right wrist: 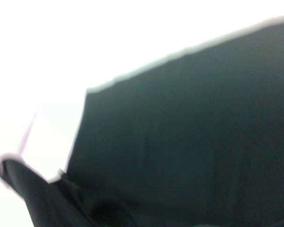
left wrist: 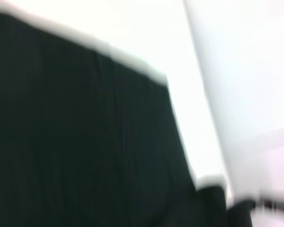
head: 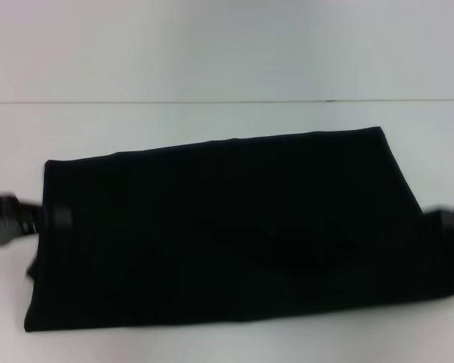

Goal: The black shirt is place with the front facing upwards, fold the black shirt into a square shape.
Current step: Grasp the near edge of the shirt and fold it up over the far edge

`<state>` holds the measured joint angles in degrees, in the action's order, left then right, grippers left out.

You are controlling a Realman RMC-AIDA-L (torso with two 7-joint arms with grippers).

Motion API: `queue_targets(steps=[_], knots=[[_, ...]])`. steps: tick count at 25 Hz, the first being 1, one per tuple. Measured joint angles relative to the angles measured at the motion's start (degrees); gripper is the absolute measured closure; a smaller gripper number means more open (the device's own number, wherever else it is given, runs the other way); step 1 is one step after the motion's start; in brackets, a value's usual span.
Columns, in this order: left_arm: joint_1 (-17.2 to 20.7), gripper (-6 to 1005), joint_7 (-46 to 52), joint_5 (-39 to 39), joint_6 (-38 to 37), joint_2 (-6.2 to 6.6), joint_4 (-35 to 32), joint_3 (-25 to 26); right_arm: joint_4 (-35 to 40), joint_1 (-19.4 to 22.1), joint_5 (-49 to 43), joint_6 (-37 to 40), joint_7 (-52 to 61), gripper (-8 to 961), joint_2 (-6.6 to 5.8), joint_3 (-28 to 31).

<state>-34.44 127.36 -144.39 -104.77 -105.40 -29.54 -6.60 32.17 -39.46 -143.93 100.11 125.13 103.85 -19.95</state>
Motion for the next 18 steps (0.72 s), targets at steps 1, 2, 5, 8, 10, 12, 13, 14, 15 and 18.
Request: queue_targets(steps=[1, 2, 5, 8, 10, 12, 13, 14, 15, 18], knots=[[0.2, 957, 0.4, 0.5, 1.2, 0.04, 0.1, 2.0, -1.0, 0.0, 2.1, -1.9, 0.7, 937, -0.27, 0.8], [0.4, 957, 0.8, 1.4, 3.1, -0.04, 0.2, 3.8, -1.8, 0.0, 3.9, -3.4, 1.2, 936, -0.41, 1.4], [0.8, 957, 1.1, 3.9, 7.8, -0.45, 1.3, 5.7, -5.0, 0.0, 10.1, -10.6, 2.2, 936, 0.06, 1.9], [1.2, 957, 0.1, 7.0, 15.2, -1.22, 4.8, 6.2, -7.4, -0.1, 15.1, -19.1, 1.7, 936, 2.01, 1.9], [1.2, 957, -1.4, 8.9, 20.2, -2.33, 6.5, 6.2, -7.9, -0.4, 17.5, -24.4, 0.8, 936, 4.06, 1.6], [1.1, 956, -2.2, 9.7, 22.4, -3.11, 6.8, 6.1, -7.9, -0.8, 18.7, -28.1, -0.3, 936, 5.78, 1.5], [0.9, 956, -2.9, 10.4, 23.9, -3.69, 6.9, 6.1, -7.9, -1.1, 19.1, -29.9, -0.8, 936, 6.64, 1.4], [0.7, 956, -3.4, 10.8, 24.7, -3.97, 6.9, 6.0, -8.0, -1.5, 19.2, -31.4, -1.3, 937, 7.31, 1.4], [0.5, 956, -3.9, 11.2, 25.7, -4.3, 6.9, 6.0, -8.0, -1.7, 19.3, -32.8, -1.8, 937, 7.9, 1.4], [-0.5, 956, -5.1, 11.7, 28.0, -4.99, 7.1, 6.1, -8.3, -2.9, 19.4, -36.2, -3.3, 937, 9.04, 1.4]])
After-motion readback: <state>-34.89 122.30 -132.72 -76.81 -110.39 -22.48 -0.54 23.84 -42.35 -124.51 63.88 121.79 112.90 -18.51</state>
